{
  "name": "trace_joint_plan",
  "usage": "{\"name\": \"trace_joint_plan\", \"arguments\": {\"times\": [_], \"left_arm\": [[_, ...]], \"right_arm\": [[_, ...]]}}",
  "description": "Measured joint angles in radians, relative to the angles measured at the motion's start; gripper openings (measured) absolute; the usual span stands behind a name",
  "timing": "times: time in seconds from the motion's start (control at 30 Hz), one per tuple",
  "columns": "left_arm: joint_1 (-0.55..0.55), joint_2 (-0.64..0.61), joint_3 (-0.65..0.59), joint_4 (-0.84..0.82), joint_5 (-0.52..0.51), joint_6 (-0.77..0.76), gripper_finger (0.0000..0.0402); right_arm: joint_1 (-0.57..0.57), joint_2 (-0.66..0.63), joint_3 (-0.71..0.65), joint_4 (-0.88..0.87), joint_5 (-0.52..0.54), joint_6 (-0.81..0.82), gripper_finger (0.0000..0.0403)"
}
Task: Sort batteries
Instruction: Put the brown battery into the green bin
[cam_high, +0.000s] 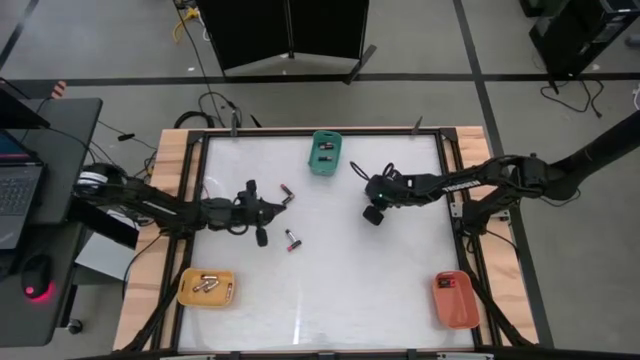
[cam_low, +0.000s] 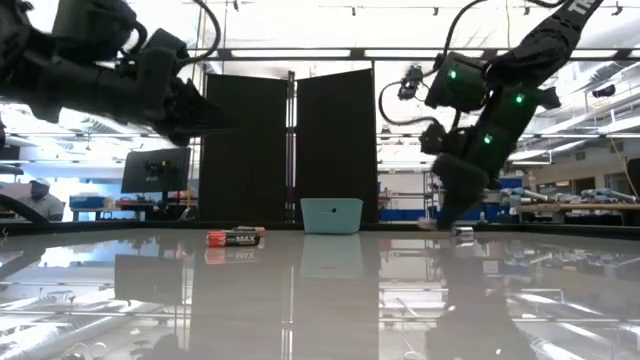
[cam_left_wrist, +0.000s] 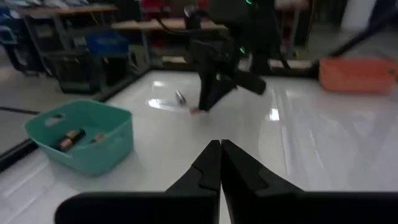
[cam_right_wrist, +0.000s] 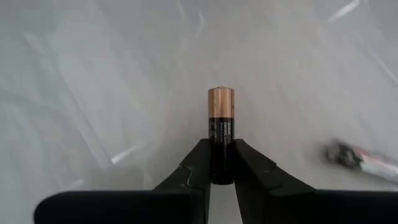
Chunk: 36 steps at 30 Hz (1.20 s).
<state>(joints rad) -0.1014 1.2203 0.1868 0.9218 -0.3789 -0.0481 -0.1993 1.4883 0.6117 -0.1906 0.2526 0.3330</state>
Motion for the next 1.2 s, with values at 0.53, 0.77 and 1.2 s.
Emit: {"name": "trace_joint_plan", "arguments": {"times": [0.53,0.77,1.2], "left_arm": [[0.201,0.380,0.114,0.557,0.421,-0.110,0.0022],[0.206,0.380,0.221,0.540,0.483,-0.036,0.0072],[0.191,0.380,0.379,0.422,0.554,-0.033,0.0174]], "right_arm": [[0.208,-0.001,0.003,0.878,0.006,-0.241,0.0055],[0.265,-0.002,0.003,1.060,0.008,-0.351,0.0055],[0.291,-0.002,0.003,1.102,0.016,-0.413,0.0055]]}}
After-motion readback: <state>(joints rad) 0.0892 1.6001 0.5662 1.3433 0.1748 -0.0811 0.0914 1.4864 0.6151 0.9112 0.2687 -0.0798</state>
